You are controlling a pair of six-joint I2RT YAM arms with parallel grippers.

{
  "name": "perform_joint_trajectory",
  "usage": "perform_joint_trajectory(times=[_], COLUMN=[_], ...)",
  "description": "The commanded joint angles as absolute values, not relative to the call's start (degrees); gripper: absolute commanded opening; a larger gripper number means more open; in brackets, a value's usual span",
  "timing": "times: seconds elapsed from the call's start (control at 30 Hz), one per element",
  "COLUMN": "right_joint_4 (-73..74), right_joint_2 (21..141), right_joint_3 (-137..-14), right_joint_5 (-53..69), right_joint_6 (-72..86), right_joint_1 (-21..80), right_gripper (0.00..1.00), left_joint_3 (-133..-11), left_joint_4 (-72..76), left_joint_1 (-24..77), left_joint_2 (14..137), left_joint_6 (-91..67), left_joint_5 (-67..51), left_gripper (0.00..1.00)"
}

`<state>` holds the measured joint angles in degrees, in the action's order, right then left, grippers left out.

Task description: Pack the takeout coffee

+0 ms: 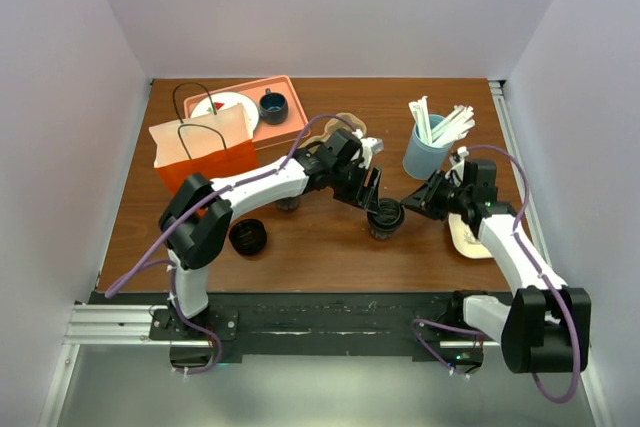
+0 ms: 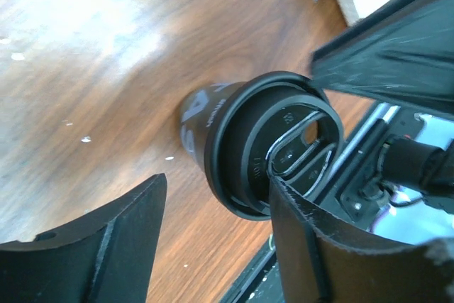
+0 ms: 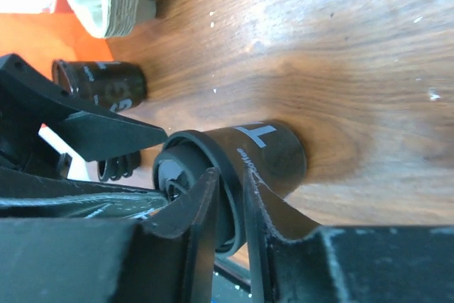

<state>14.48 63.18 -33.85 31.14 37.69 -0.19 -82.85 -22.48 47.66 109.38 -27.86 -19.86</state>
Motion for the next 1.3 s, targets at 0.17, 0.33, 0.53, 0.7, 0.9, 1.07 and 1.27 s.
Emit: perform_joint_trajectory(times=[0.17, 0.33, 0.53, 0.7, 0.9, 1.07, 1.27], right_joint_4=[38.7, 46.6, 51.8, 51.2, 49.2, 49.1, 49.7], right_joint_2=[65.0, 62.9, 60.3, 60.6, 62.2, 66.8, 69.3], right_joint_3=[-54.0, -56.3, -57.9, -57.0, -57.6, -59.1, -60.2], right_joint_5=[23.7, 17.3, 5.4, 4.0, 1.8, -2.0, -6.2], right_joint_6=[28.0, 27.3, 36.5, 39.3, 41.6, 43.1, 42.7], right_joint_1=[0.2, 2.9, 11.6, 13.4, 17.2, 21.8, 23.8], right_gripper=[0.29, 0.28, 0.29, 0.29, 0.34, 0.35, 0.34], left_joint_3=[-94.8, -94.8, -85.1, -78.4, -78.2, -80.6, -82.4], left_joint_4=[-30.1, -29.6, -28.2, -25.7, -27.0, -28.7, -28.9], left_joint_1=[45.5, 44.2, 42.0, 38.2, 37.4, 37.5, 37.4], left_joint_2=[107.9, 105.5, 99.0, 92.6, 89.0, 89.5, 88.6], left_joint_6=[-27.2, -26.8, -27.0, -29.8, -28.0, -27.9, -27.6], left_joint_5=[-19.8, -21.1, -15.3, -14.1, -15.2, -19.7, -22.2], left_gripper=[0.77, 0.85, 1.0, 1.0, 1.0, 1.0, 1.0])
